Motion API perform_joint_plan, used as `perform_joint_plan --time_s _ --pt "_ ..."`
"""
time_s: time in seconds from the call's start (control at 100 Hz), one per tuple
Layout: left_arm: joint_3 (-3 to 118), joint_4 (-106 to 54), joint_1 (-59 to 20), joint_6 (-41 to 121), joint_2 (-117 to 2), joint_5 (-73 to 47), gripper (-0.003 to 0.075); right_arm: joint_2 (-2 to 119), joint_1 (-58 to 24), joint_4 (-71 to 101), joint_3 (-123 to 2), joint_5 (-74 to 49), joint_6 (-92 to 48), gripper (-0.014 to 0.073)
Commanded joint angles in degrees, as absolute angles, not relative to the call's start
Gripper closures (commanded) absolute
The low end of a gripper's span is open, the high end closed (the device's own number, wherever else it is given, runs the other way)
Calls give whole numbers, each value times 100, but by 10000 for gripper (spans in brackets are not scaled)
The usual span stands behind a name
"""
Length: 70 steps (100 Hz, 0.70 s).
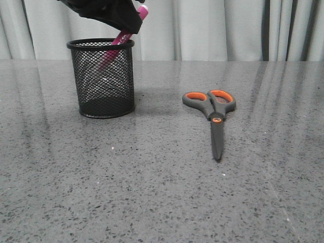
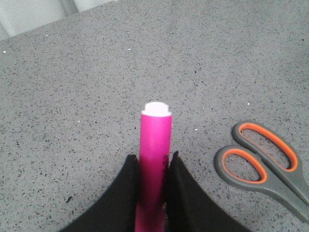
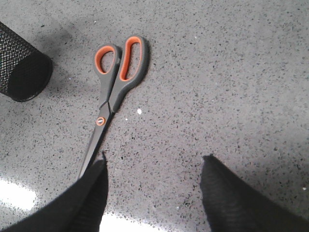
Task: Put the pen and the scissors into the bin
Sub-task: 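Lift the pink marker with the left gripper over the black mesh cup, then lower the marker into the cup and open the left gripper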
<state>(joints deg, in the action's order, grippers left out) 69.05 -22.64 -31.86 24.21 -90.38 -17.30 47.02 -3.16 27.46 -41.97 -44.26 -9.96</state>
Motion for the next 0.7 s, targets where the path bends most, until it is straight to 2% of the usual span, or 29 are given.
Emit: perform_joint_plan --time_s 0.0,0.09,0.21,0.4,0.47,0.69 --pt "7064 -2225 -3218 2429 -8820 -1452 730 4692 -292 2833 -4374 -4179 -1037 211" --pt "7064 -2098 -3218 2429 -8820 -1546 657 4692 -292 2833 -4374 -4188 -1037 211" --pt "7064 -2098 -3146 2429 -8820 -1649 498 4692 -292 2833 -4374 -4201 -1037 211" --pt "7084 -2109 -3035 2404 -8701 -1797 305 4692 -292 2833 -4374 -4215 -1037 211" --pt "7097 -2109 -2996 2392 -8557 -1811 284 4692 -292 2833 -4374 -4220 -1037 211" --pt "7108 -2109 -2760 2392 -7649 -1943 304 4692 -292 2833 -4374 -4219 -1037 211"
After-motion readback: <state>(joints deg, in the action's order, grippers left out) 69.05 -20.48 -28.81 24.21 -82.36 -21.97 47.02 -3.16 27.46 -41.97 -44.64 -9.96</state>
